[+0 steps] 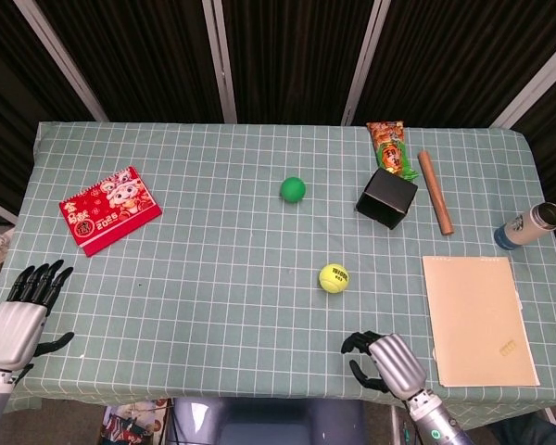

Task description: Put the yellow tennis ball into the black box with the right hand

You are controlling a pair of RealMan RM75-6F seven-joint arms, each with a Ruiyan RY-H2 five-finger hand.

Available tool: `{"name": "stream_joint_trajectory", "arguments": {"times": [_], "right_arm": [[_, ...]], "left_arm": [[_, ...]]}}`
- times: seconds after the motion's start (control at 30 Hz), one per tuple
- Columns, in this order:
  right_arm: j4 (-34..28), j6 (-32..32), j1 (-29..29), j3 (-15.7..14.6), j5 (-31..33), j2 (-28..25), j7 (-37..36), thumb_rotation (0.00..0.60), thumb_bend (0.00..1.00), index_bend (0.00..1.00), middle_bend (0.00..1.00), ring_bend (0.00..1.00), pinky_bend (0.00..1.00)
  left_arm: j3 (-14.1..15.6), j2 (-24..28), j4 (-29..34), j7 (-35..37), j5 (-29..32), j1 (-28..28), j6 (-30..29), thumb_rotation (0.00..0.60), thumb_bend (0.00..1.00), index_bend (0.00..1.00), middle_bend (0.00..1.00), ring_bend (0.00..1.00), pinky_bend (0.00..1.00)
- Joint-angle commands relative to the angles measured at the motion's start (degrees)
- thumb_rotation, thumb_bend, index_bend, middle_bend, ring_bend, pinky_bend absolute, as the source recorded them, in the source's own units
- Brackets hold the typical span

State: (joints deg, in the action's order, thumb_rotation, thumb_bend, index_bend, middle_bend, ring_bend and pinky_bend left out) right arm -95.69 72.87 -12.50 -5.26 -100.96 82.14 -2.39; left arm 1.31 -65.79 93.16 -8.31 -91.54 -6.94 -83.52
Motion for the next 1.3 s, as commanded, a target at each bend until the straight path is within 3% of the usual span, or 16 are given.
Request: {"name": "stream_joint_trajectory", "arguments": {"times": [0.03,0.37,1.3], "right_arm": [[-0.5,-1.1,-0.5,1.3,2.3,2.9,1.4,0.600,0.55,0.44,0.48,0.50,0.73],[1.5,-6.3,-4.1,4.9,7.1,8.1,2.6,0.600,0.55,0.44,0.48,0.50,0.73],[20.1,-12.2,-12.5,8.9,11.6,18.4,-10.5,0.600,0.55,0.39,0.47,0.48,0.73]], "left_arm": [[-0.1,-0.1,-0.2,0.1,0.2,-0.2,0.4,0.600,0.09,0.00,0.00,0.00,0.00],[-0.5,-0.2,-0.8,1.0,0.7,-0.4,0.5,0.600,0.09,0.00,0.00,0.00,0.00],[-1.9,-2.3,-4.8,4.0,-0.4,-0.1,-3.1,0.600,0.11,0.00,0.00,0.00,0.00]]}}
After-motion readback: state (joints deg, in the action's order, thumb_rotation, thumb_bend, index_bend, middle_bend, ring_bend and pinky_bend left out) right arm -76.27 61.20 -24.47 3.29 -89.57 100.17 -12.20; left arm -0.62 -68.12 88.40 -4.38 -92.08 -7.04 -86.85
